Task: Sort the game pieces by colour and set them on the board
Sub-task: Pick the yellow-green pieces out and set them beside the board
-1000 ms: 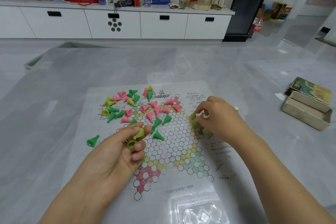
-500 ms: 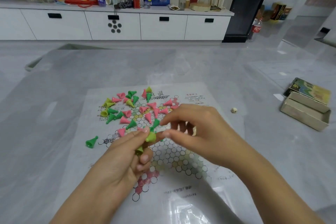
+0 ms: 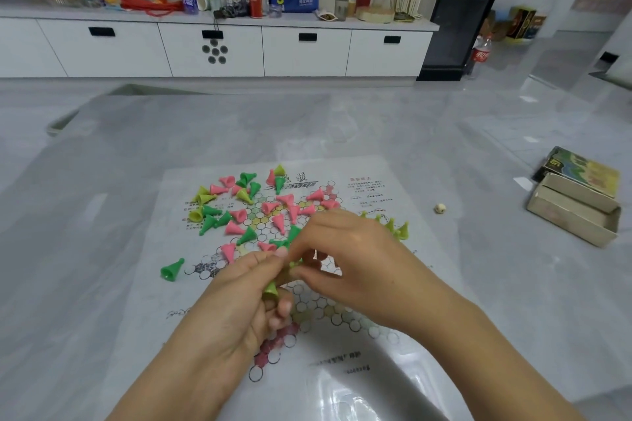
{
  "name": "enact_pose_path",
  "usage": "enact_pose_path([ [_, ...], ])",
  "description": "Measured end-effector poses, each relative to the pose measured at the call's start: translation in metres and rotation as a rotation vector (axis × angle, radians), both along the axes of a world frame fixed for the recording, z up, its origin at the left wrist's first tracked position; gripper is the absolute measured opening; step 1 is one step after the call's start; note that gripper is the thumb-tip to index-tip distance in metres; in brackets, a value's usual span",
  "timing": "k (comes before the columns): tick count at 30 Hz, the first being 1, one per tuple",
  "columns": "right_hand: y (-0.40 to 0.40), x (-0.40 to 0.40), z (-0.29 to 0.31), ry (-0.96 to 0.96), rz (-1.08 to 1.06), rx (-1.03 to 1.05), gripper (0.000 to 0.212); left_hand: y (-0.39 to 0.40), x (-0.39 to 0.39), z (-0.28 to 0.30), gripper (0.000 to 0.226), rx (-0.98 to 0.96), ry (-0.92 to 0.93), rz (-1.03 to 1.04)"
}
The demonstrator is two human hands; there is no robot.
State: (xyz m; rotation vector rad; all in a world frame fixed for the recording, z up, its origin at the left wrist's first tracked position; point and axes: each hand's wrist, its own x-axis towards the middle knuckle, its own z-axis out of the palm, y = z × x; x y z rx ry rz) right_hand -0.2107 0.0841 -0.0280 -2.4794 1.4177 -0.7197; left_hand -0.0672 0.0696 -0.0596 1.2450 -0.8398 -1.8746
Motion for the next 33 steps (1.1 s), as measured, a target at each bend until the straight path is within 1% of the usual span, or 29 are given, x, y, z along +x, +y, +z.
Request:
enact_pose_path([
  [2,-0.003,-0.009,0.001,-0.080,-0.059,0.036,0.003,-0.001,0.001,0.000,0.008,0.009,0.018,-0.003],
  [3,-0.005,-0.017,0.001,-0.163,-0.130,0.065,0.002,-0.001,0.001,0.000,0.007,0.018,0.031,0.001],
  [5,-0.010,-0.039,-0.001,-0.395,-0.336,0.116,0.007,-0.003,0.002,-0.002,0.006,0.039,0.064,0.022],
  [6,-0.012,-0.050,-0.003,-0.492,-0.438,0.122,0.010,-0.005,0.002,-0.004,0.009,0.047,0.079,0.031],
  [7,-0.013,-0.060,-0.006,-0.544,-0.518,0.115,0.011,-0.006,0.002,-0.005,0.015,0.054,0.093,0.037],
  [8,-0.013,-0.067,-0.009,-0.555,-0.575,0.113,0.012,-0.008,0.002,-0.006,0.021,0.058,0.106,0.039],
  [10,-0.013,-0.075,-0.015,-0.520,-0.619,0.129,0.012,-0.009,0.002,-0.007,0.031,0.052,0.124,0.038],
  [12,-0.014,-0.077,-0.018,-0.453,-0.600,0.146,0.012,-0.008,0.002,-0.006,0.036,0.035,0.137,0.035],
  [16,-0.016,-0.074,-0.023,-0.175,-0.521,0.165,0.012,-0.003,0.002,-0.001,0.027,0.002,0.165,0.022],
  [19,-0.020,-0.072,-0.029,-0.019,-0.514,0.143,0.006,-0.003,0.002,0.001,0.021,-0.009,0.187,0.016],
  [23,-0.024,-0.070,-0.034,0.060,-0.536,0.143,0.005,-0.003,0.002,0.002,0.017,-0.018,0.198,0.030],
  [33,-0.029,-0.072,-0.042,0.133,-0.507,0.158,0.004,-0.006,0.006,0.000,0.016,-0.012,0.240,0.027],
])
